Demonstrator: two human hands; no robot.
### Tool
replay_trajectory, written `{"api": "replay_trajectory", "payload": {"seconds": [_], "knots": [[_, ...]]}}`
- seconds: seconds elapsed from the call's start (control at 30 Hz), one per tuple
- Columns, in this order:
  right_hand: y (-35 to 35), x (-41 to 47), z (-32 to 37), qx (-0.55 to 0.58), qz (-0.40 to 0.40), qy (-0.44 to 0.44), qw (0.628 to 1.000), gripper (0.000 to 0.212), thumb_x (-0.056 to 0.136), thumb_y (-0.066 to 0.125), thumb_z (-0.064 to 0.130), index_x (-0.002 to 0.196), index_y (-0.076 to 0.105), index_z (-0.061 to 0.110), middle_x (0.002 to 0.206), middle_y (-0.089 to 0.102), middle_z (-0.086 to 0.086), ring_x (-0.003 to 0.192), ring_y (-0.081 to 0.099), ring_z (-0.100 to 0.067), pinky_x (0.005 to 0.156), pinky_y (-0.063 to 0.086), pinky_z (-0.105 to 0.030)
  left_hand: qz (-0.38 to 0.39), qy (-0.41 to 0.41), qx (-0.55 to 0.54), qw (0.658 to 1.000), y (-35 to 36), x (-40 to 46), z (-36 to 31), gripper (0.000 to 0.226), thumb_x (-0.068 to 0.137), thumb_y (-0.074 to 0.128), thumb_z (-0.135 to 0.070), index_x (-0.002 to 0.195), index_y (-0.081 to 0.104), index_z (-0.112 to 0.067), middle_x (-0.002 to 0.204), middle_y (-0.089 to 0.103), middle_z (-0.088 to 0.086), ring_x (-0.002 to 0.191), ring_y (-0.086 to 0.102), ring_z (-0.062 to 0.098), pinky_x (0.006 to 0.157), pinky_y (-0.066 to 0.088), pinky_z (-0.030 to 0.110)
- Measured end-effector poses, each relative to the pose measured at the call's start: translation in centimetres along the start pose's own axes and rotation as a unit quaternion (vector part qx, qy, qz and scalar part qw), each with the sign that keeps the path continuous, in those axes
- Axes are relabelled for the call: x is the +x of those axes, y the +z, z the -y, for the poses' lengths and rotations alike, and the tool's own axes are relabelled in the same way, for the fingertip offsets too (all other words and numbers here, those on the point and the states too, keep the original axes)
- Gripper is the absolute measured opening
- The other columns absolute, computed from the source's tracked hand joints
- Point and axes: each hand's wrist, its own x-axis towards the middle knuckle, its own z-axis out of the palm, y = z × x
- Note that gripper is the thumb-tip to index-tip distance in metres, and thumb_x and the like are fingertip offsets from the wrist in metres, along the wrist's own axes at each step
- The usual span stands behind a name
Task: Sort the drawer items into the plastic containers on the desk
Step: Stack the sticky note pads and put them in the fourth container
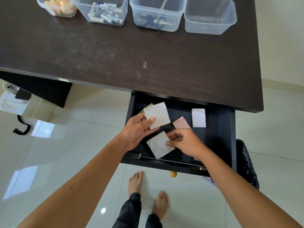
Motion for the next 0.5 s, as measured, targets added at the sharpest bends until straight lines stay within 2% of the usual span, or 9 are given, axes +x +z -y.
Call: {"api": "replay_trajectory", "payload": {"seconds": [0.17, 0.5], "knots": [[-3.6, -1.8, 0.0, 0.032, 0.000, 0.000, 0.999, 0.024, 0.088, 0.084, 0.014, 0.110, 0.079, 0.022, 0.106, 0.081, 0.002, 0.102, 0.077, -0.012, 0.093, 0.063, -0.035, -0.002, 0.004, 0.008, 1.000, 0.2, 0.0, 0.0, 0.032, 0.102, 0.060, -0.006, 0.134, 0.062, -0.010, 0.126, 0.075, 0.008, 0.118, 0.072, 0.022, 0.094, 0.062, 0.034], [-5.9, -3.2, 1.8, 0.153, -0.059, -0.053, 0.985, 0.022, 0.093, 0.078, 0.009, 0.112, 0.078, 0.019, 0.104, 0.080, -0.003, 0.097, 0.079, -0.018, 0.081, 0.061, -0.029, 0.014, 0.003, 0.050, 0.999, 0.7, 0.0, 0.7, 0.038, 0.105, 0.057, -0.009, 0.142, 0.058, -0.001, 0.129, 0.074, 0.011, 0.120, 0.072, 0.026, 0.098, 0.060, 0.041]]}}
